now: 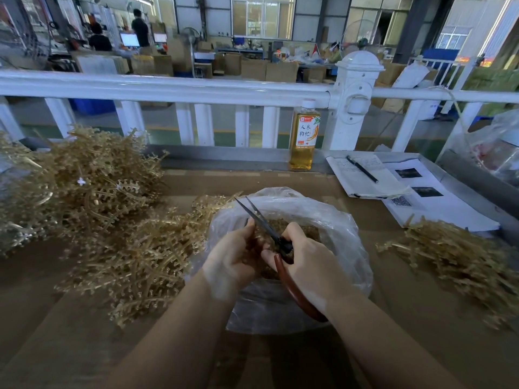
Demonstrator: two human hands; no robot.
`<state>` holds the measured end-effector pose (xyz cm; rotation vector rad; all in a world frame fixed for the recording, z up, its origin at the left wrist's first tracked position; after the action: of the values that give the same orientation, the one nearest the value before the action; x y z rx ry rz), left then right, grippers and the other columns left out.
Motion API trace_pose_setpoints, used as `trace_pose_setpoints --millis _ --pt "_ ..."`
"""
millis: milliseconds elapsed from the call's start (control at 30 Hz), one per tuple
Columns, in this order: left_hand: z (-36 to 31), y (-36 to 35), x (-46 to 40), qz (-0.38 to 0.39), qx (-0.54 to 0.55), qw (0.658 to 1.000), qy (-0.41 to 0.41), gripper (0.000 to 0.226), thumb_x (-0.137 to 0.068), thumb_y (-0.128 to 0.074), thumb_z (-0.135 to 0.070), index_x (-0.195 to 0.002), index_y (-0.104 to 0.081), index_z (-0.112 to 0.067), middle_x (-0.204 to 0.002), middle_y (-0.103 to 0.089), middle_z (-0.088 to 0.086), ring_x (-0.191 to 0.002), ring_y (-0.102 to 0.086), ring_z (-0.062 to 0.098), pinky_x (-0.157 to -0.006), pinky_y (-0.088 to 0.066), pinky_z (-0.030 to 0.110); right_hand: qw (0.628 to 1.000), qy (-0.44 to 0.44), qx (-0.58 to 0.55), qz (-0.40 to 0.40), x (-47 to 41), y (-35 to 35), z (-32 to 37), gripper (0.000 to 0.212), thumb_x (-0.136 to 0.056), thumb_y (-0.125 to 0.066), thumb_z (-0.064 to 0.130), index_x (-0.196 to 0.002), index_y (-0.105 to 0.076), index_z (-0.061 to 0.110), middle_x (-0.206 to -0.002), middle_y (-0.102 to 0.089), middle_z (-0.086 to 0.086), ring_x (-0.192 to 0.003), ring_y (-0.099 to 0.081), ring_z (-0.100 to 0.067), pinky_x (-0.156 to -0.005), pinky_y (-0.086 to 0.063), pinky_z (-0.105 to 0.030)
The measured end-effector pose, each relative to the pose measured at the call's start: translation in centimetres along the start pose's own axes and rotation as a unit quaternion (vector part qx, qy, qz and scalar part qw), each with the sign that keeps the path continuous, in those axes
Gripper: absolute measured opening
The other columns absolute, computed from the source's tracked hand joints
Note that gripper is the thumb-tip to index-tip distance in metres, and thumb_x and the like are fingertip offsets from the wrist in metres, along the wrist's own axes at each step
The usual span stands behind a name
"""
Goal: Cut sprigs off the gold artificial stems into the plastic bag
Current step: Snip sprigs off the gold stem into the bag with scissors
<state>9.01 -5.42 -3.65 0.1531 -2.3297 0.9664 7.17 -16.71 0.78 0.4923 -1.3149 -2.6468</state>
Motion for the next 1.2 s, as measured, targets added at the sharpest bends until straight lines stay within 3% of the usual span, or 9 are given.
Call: trace_pose_setpoints --millis 167,367,467,667,733,767,833,967,1200 --pt "-0.16 0.17 -0.19 -0.005 -0.031 0.999 -0.029 0.033 -0.097 -0.05 -0.028 -0.076 -0.061 -0.005 -0.043 -0.047 0.0 -0.035 -0.048 0.011 -0.041 -0.048 0.021 1.0 0.002 0.004 0.001 -0.17 -0.11 -0.1 0.029 -0.092 -0.055 0.05 -0.098 -0.042 0.025 -0.087 -0.062 0.006 -0.079 -0.06 -0.012 -0.073 -0.051 -0.031" --pt "-0.7 0.36 -0.2 0.005 -0.078 0.993 -0.091 0.026 -0.097 -0.049 -0.023 -0.084 -0.062 -0.005 -0.05 -0.062 0.003 -0.04 -0.059 0.012 -0.041 -0.049 0.021 1.0 0.007 0.027 -0.001 -0.04 -0.2 -0.2 0.03 -0.091 -0.056 0.051 -0.097 -0.041 0.025 -0.083 -0.061 0.006 -0.075 -0.058 -0.011 -0.07 -0.048 -0.029" --pt "-0.51 0.39 -0.11 0.006 -0.056 0.995 -0.08 0.025 -0.097 -0.049 -0.025 -0.091 -0.062 -0.005 -0.051 -0.061 0.004 -0.04 -0.057 0.013 -0.04 -0.049 0.022 1.0 0.004 0.011 -0.002 -0.02 -0.18 -0.18 0.031 -0.09 -0.057 0.052 -0.099 -0.043 0.025 -0.09 -0.063 0.006 -0.082 -0.06 -0.012 -0.076 -0.051 -0.032" --pt "-0.02 0.01 0.13 0.016 0.002 0.999 -0.038 0.03 -0.098 -0.047 -0.025 -0.083 -0.059 -0.003 -0.047 -0.058 0.005 -0.034 -0.055 0.014 -0.035 -0.044 0.019 1.0 0.0 -0.001 -0.008 -0.01 -0.22 -0.38 0.034 -0.086 -0.059 0.056 -0.096 -0.042 0.028 -0.089 -0.061 0.009 -0.083 -0.058 -0.011 -0.076 -0.05 -0.031" --pt "-0.03 0.04 -0.01 0.019 0.006 0.999 -0.035 0.028 -0.097 -0.048 -0.025 -0.088 -0.061 -0.002 -0.062 -0.064 0.007 -0.047 -0.061 0.016 -0.043 -0.052 0.026 1.0 -0.002 -0.004 -0.006 -0.15 -0.21 -0.41 0.035 -0.086 -0.058 0.057 -0.098 -0.042 0.029 -0.092 -0.062 0.007 -0.085 -0.059 -0.012 -0.079 -0.051 -0.033" --pt "-0.07 0.08 -0.17 0.02 0.004 0.999 -0.035 0.027 -0.097 -0.05 -0.026 -0.093 -0.062 -0.002 -0.076 -0.064 0.008 -0.06 -0.062 0.018 -0.055 -0.056 0.032 1.0 -0.001 -0.002 -0.005 -0.24 -0.21 -0.4 0.035 -0.086 -0.058 0.057 -0.098 -0.042 0.028 -0.093 -0.062 0.006 -0.086 -0.059 -0.013 -0.08 -0.052 -0.034" --pt "-0.08 0.2 -0.43 0.016 0.004 0.999 -0.033 0.025 -0.096 -0.051 -0.026 -0.103 -0.061 -0.004 -0.091 -0.055 0.009 -0.077 -0.054 0.02 -0.07 -0.05 0.033 1.0 0.001 0.009 -0.003 -0.34 -0.23 -0.37 0.036 -0.087 -0.057 0.058 -0.099 -0.041 0.028 -0.094 -0.062 0.004 -0.086 -0.06 -0.015 -0.081 -0.052 -0.036" --pt "0.11 0.27 -0.31 0.002 0.018 1.0 -0.02 0.03 -0.097 -0.049 -0.024 -0.085 -0.062 -0.001 -0.068 -0.055 0.005 -0.052 -0.052 0.015 -0.045 -0.049 0.025 0.999 0.012 0.045 -0.013 -0.2 -0.27 -0.36 0.037 -0.086 -0.055 0.058 -0.099 -0.039 0.027 -0.09 -0.059 0.004 -0.083 -0.057 -0.015 -0.077 -0.052 -0.035" --pt "0.01 0.57 -0.12 -0.027 0.039 0.999 -0.026 0.042 -0.096 -0.052 -0.027 -0.063 -0.059 -0.002 -0.047 -0.042 0.002 -0.037 -0.042 0.013 -0.037 -0.044 0.018 0.998 0.011 0.066 -0.015 0.11 -0.42 -0.54 0.038 -0.085 -0.056 0.059 -0.099 -0.038 0.029 -0.085 -0.055 0.005 -0.082 -0.054 -0.015 -0.073 -0.047 -0.031"
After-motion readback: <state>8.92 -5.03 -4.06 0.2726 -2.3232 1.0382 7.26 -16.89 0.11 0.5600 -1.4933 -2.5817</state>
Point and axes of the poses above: each hand's wrist, its own x-axis away from the middle knuckle, its own y-axis out of the back of the hand, z = x × y, the point moved 6 cm from there along -x, towards the middle knuckle
